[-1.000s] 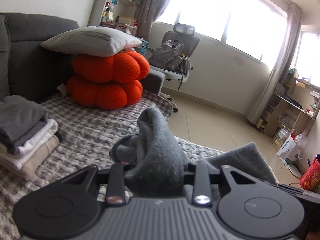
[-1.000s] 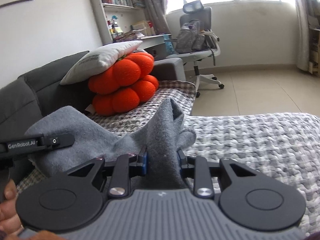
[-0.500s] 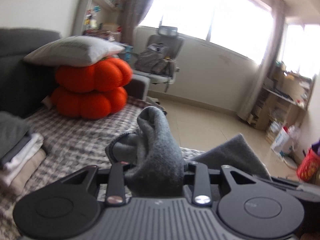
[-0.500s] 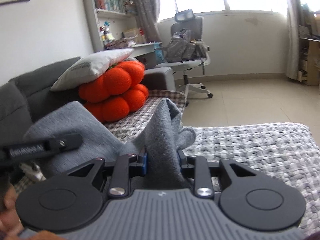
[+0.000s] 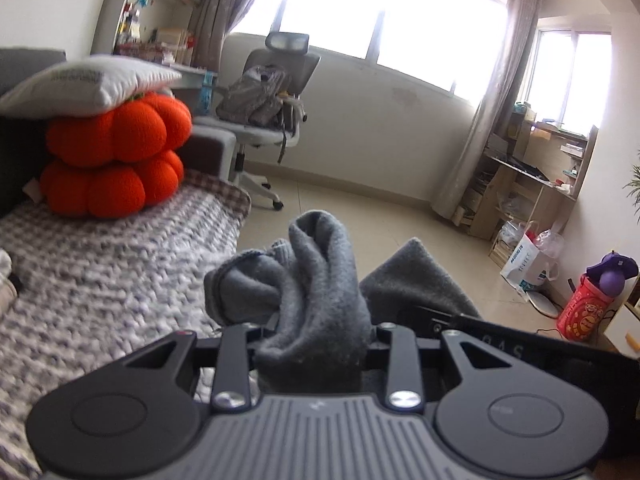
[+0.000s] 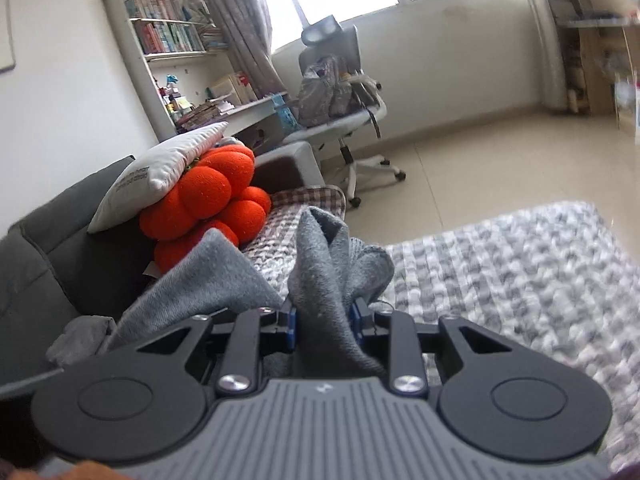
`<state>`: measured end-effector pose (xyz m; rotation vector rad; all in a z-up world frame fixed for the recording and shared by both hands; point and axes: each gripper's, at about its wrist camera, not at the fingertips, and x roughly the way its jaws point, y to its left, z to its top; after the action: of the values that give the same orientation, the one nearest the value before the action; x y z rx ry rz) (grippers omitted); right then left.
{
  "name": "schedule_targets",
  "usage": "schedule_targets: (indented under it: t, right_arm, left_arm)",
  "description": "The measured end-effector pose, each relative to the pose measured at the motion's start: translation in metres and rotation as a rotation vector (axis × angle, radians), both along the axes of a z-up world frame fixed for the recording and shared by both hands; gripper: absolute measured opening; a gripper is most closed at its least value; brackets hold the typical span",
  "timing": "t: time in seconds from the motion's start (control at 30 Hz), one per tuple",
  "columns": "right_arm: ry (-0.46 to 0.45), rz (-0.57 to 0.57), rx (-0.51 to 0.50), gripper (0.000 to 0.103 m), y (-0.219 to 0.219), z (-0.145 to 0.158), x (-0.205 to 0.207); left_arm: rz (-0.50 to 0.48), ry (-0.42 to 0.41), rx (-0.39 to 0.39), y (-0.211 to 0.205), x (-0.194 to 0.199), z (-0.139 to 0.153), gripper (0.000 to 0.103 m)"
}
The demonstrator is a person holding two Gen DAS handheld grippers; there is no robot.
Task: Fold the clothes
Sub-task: 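Hold the grey sweater end pinched in both grippers and roll them together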
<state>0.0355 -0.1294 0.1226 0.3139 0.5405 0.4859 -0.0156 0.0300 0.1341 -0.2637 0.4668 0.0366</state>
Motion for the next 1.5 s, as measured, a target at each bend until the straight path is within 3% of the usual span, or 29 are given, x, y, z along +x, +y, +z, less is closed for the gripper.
schedule_targets:
  t: [0.1,0.27,0.67,0.77,1.1,1.37,1.5]
  right_arm:
    - [0.059,-0.002,0.056,0.029,-0.009,-0.004,0.004]
    - [0.129,-0.002,0.162,0.029,-0.022,-0.007,0.005]
    - [0.181,-0.031,0.237,0.028,-0.041,-0.008,-0.001]
    - [0.196,-0.045,0.253,0.028,-0.045,-0.011,0.001]
    - [0.184,-0.072,0.223,0.028,-0.036,-0.012,-0.004]
    - [0.278,-0.058,0.342,0.027,-0.033,-0.016,-0.004]
    - [0.285,-0.076,0.294,0.027,-0.035,-0.018,-0.003]
  left_arm:
    - [0.007,0.023,-0.031,-0.002,-0.001,-0.006,0.032]
    - [0.017,0.016,-0.017,-0.012,-0.008,-0.008,0.032]
    - [0.0,0.009,0.011,-0.028,-0.013,-0.003,0.033]
    - [0.002,0.017,-0.016,-0.027,-0.011,-0.005,0.033]
    - [-0.004,0.019,-0.002,-0.029,-0.013,-0.007,0.033]
    - [-0.029,0.005,0.017,-0.031,-0.011,-0.009,0.033]
    - [-0.028,0.04,-0.015,-0.042,-0.001,-0.019,0.03]
